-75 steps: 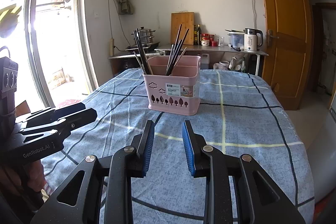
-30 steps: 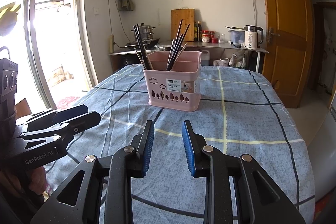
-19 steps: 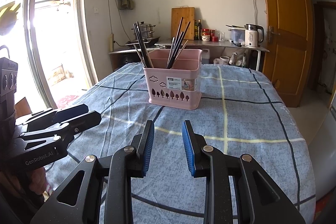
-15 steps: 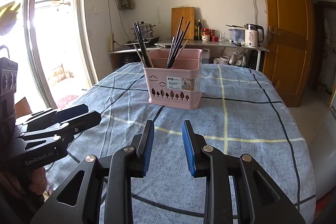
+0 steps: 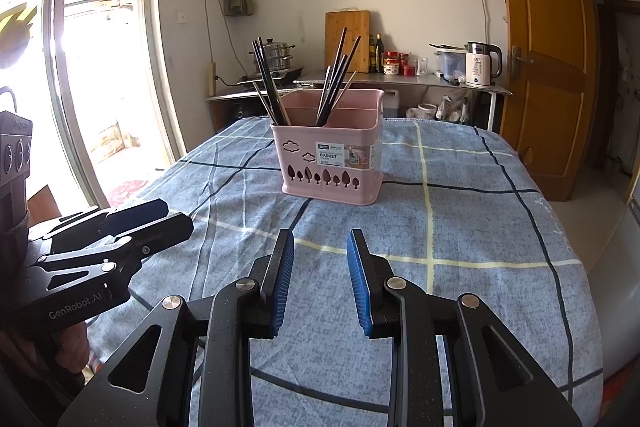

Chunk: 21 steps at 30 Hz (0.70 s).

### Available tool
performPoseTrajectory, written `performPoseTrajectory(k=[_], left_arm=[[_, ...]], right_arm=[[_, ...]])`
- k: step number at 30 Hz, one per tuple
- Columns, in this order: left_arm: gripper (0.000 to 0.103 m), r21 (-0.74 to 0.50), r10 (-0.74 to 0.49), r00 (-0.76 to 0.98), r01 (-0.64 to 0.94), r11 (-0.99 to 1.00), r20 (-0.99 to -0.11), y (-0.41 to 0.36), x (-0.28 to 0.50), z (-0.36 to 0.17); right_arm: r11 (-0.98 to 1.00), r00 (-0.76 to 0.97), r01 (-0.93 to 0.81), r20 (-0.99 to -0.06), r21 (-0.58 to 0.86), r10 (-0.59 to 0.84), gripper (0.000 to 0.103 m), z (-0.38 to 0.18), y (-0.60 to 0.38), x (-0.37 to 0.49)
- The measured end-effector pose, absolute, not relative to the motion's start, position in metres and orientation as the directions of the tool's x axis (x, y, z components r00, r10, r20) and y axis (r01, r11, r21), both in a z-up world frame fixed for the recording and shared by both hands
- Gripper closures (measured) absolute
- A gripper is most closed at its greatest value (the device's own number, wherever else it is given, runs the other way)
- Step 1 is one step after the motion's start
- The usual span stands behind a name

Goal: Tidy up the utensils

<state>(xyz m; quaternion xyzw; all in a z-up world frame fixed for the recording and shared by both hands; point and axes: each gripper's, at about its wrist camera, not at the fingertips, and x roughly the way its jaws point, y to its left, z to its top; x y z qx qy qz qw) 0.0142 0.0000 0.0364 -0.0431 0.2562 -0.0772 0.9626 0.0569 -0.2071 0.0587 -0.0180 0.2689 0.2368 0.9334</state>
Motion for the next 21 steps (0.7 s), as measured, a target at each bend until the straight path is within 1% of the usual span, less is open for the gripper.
performPoseTrajectory(k=[21], left_arm=[[0.059,-0.115,-0.134,0.853,0.088,0.989,-0.504,0.0038,0.0178,0.0338]], right_arm=[[0.887,0.743,-0.451,-0.511,0.093,0.432,0.075,0.0592,-0.2068,0.0569]])
